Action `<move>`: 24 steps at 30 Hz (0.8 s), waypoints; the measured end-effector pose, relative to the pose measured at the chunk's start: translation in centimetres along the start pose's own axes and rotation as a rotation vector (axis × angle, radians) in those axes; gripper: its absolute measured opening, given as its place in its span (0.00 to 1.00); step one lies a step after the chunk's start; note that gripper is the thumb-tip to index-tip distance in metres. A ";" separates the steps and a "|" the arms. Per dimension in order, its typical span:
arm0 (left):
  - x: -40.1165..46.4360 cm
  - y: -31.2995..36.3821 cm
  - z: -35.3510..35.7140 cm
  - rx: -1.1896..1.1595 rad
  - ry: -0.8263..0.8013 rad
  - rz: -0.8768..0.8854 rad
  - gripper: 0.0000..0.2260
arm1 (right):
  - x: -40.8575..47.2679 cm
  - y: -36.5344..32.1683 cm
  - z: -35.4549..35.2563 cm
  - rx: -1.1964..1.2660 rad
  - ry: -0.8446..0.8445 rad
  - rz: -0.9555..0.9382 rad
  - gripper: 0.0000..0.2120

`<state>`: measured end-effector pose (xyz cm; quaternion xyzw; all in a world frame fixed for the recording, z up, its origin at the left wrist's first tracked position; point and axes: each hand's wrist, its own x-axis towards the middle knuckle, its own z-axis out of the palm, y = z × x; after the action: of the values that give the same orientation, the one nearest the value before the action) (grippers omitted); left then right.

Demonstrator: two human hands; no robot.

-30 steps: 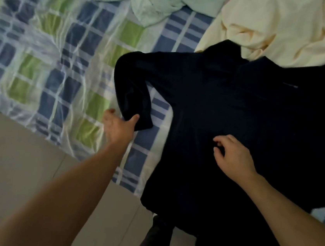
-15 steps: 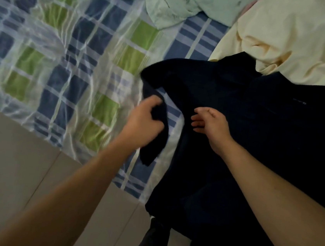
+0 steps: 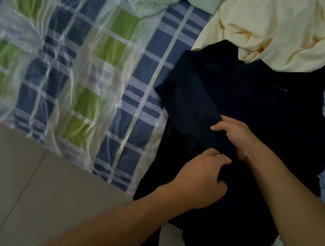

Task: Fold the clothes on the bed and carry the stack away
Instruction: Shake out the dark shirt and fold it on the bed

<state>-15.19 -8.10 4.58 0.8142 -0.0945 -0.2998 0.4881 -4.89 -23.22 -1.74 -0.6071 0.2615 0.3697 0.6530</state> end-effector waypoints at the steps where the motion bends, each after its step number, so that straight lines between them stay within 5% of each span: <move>1: 0.2 0.5 1.3 -0.046 -0.029 -0.020 0.23 | -0.6 0.7 -1.7 0.044 0.002 0.014 0.17; 10: 2.8 2.7 11.8 -0.158 -0.058 -0.133 0.24 | -3.7 7.6 -12.7 0.114 0.209 0.113 0.12; 15: 3.9 2.2 15.6 -0.123 -0.085 -0.136 0.26 | -5.0 9.1 -15.4 0.036 0.181 0.146 0.04; 21: 4.6 0.2 17.6 -0.299 -0.125 -0.263 0.27 | -7.8 13.1 -17.3 -0.141 0.049 0.295 0.21; 24: 5.5 -1.0 15.9 -0.366 0.160 -0.334 0.16 | -8.7 16.3 -17.3 -0.139 0.149 0.187 0.12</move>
<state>-20.15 -21.76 -3.92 0.7378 0.1357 -0.3230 0.5769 -21.19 -41.84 -6.82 -0.6496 0.3384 0.4001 0.5508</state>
